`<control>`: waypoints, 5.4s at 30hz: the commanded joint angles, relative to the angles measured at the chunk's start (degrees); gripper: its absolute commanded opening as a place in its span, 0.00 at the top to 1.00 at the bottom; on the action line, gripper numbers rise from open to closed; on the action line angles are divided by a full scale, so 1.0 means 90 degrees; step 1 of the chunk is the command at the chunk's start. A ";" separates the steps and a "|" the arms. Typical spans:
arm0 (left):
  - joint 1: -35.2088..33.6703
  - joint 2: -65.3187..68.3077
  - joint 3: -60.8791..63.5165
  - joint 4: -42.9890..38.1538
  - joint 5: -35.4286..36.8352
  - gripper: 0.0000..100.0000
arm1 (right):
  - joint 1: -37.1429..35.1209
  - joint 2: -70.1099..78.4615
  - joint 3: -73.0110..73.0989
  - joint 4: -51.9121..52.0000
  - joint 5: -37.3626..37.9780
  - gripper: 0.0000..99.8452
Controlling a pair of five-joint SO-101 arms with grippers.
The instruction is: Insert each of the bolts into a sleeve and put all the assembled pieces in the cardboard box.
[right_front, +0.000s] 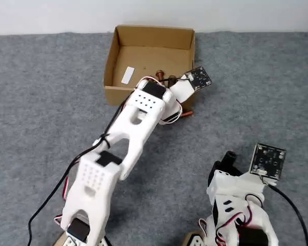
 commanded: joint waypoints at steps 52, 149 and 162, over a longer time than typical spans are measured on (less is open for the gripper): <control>0.0186 -0.4405 0.2300 0.3077 0.1016 1.00 | 0.0044 -0.0024 -0.0010 -0.0171 -0.0234 0.99; -0.2120 -0.1612 0.3306 0.0518 -0.4620 0.89 | 0.0054 -0.0024 0.0000 -0.0181 -0.0225 0.99; -0.1514 -0.1670 0.3101 0.1192 -0.4044 0.99 | 0.0024 -0.0024 0.0000 -0.0181 -0.0225 0.99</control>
